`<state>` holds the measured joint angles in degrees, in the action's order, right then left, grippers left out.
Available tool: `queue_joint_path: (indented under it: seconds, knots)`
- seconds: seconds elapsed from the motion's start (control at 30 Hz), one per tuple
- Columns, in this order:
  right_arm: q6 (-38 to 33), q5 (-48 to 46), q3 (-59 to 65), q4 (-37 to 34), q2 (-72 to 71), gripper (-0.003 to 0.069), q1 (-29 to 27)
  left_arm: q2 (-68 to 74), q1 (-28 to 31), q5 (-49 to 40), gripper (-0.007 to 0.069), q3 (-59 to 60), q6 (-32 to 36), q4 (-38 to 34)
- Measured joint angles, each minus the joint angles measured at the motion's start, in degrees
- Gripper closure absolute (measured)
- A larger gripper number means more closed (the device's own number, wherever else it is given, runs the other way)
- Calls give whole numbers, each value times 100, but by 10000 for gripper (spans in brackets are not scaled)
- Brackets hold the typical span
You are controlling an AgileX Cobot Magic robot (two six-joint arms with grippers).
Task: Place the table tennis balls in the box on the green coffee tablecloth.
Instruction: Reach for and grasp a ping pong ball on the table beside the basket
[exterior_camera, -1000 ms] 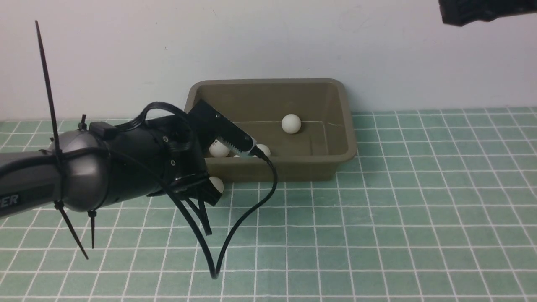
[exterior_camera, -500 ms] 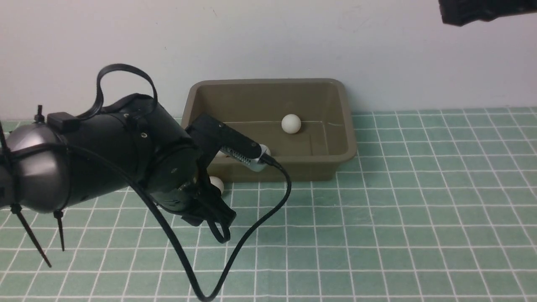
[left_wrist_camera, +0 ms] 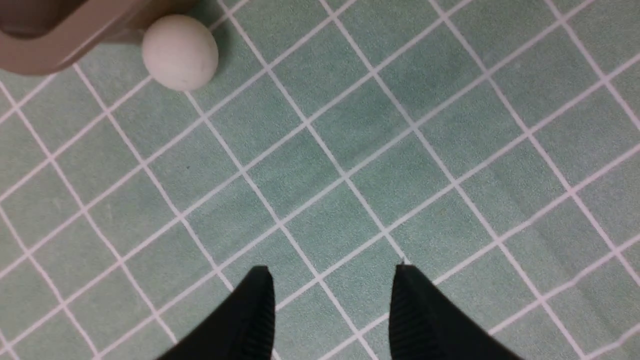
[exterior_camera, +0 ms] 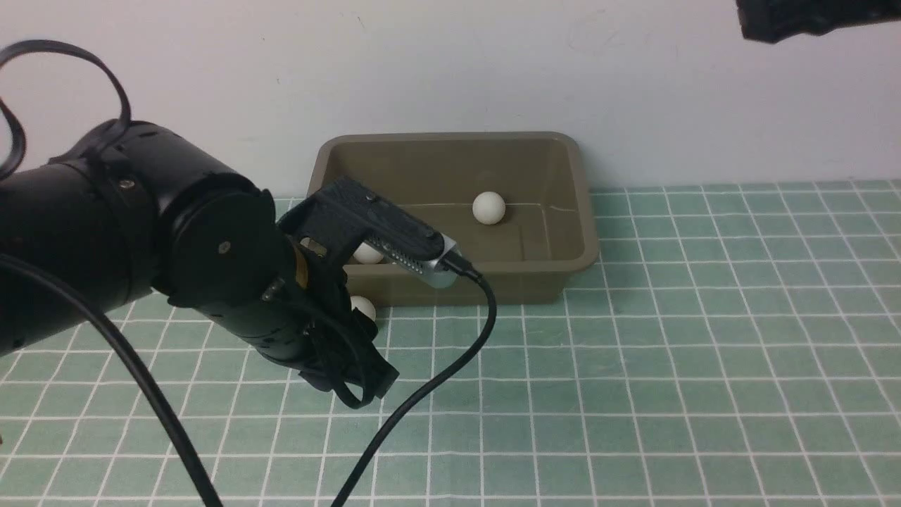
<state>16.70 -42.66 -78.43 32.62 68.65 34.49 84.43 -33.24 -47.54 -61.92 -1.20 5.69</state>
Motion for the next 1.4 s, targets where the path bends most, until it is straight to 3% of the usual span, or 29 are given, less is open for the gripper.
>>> queue_joint_path:
  seconds: [0.43,0.8,0.93,1.17,1.4]
  knots:
    - [0,0,0,0,0,398,0,155,0,1053,336,11,23,69]
    - [0,33,0,0,0,398,0,-1193,0,120,336,11,-118,107]
    - [0,91,0,0,0,398,0,-2045,0,-63,336,11,-475,107]
    - [0,130,0,5,0,398,0,-3194,0,-658,336,11,-1801,107]
    - [0,130,0,5,0,398,0,-3411,0,-1135,336,384,-2185,107]
